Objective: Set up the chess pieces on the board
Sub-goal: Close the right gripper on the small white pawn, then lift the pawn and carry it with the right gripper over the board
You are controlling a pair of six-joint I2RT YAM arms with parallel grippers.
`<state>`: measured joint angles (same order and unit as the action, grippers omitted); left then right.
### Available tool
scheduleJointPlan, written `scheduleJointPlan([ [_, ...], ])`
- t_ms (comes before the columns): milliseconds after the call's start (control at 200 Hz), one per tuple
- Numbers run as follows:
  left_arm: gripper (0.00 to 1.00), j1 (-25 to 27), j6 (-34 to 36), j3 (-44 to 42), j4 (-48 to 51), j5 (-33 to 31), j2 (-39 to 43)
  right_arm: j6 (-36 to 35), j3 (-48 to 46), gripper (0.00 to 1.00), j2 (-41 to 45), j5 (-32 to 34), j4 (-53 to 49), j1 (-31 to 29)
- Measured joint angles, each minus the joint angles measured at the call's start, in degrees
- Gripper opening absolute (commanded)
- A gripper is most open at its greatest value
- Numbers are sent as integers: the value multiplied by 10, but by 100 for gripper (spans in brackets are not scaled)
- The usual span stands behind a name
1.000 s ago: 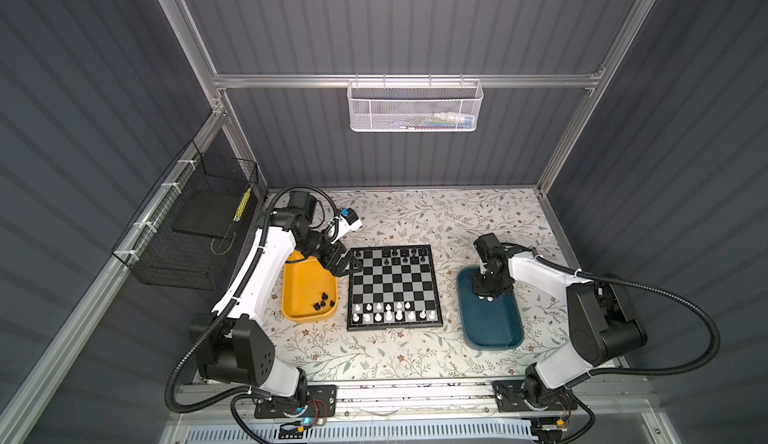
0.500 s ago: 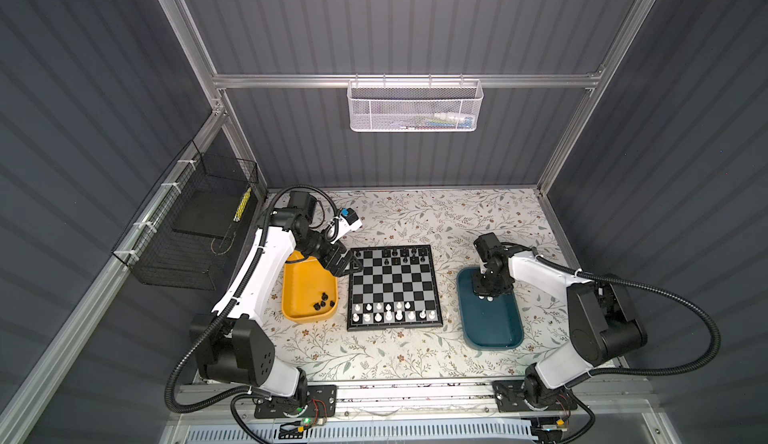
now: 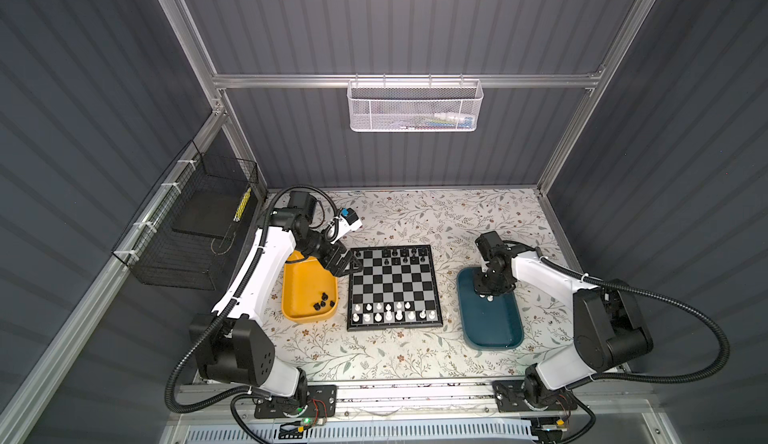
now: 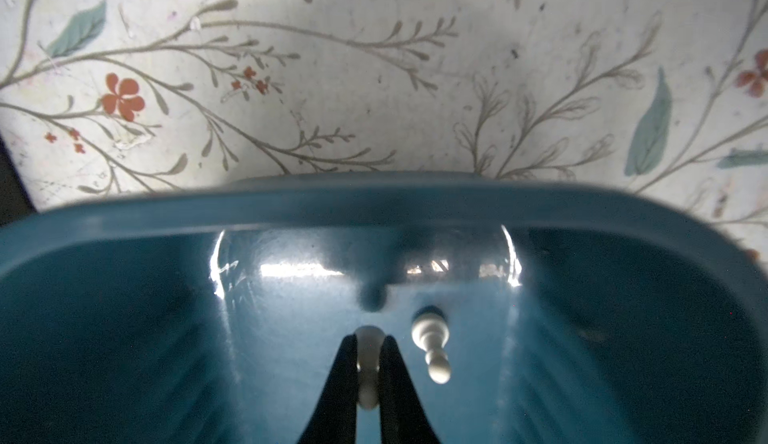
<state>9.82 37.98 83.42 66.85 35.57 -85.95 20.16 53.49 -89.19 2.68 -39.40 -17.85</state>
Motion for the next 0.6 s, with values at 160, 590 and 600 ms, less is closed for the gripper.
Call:
scheduleJointPlan([
  [160,100,0,0,0,0,0,0,2,2,14,0,0,-5,-6],
  [590,100,0,0,0,0,0,0,7,18,14,10,1,-25,-27],
  [600,100,0,0,0,0,0,0,7,18,14,11,1,-26,-28],
])
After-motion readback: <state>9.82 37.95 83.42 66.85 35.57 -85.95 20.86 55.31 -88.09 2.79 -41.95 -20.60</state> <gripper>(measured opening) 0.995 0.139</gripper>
